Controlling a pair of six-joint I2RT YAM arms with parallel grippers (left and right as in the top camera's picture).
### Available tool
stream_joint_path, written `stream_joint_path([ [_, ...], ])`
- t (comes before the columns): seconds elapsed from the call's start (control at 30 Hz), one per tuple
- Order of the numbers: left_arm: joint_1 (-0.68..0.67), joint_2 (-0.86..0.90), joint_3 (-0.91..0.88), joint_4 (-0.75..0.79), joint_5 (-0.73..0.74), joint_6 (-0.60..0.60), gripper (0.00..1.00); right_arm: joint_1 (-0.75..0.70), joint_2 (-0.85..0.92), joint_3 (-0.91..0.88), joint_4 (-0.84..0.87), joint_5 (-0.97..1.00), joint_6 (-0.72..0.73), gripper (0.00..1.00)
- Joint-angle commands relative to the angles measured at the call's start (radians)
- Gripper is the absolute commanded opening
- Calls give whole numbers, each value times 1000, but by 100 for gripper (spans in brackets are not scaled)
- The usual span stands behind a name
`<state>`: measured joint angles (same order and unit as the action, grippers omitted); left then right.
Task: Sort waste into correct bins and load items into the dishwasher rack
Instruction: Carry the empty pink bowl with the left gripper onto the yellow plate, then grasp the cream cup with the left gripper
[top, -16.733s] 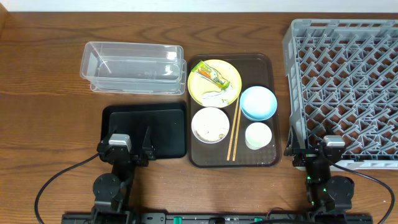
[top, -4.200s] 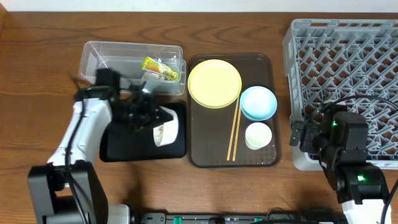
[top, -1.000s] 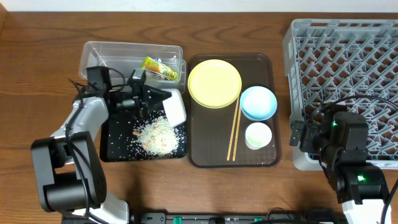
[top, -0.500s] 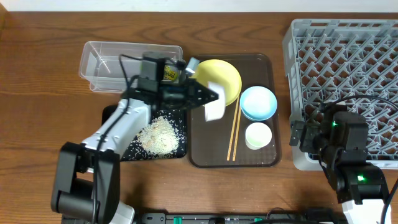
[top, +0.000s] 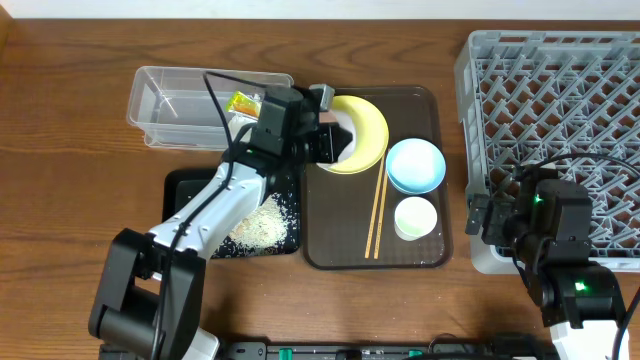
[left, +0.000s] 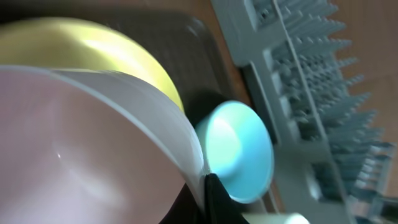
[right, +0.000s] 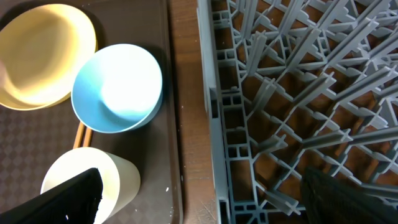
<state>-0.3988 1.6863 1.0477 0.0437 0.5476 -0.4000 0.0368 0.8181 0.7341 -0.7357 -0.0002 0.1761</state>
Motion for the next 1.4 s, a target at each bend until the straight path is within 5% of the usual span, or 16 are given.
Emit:
stream_joint_path([
  [0.0, -30, -14, 37, 6, -182, 135, 6, 10, 1, 21, 3, 0, 10, 99],
  [0.17, -123, -8, 36, 12, -441, 311, 6, 10, 15, 21, 5, 0, 10, 99],
  [0.33, -184, 21, 36, 15, -628, 320, 6, 10, 28, 21, 6, -1, 10, 99],
  [0.8, -221, 137, 36, 66, -585, 317, 8, 10, 31, 21, 6, 0, 10, 99],
  [0.9, -230, 137, 36, 58, -584, 317, 17, 10, 31, 21, 6, 0, 10, 99],
  [1.1, -236, 129, 36, -20, -584, 317, 54, 10, 31, 21, 6, 0, 10, 99],
  [1.37, -236, -45, 37, -256, -568, 313, 70, 10, 31, 21, 6, 0, 10, 99],
])
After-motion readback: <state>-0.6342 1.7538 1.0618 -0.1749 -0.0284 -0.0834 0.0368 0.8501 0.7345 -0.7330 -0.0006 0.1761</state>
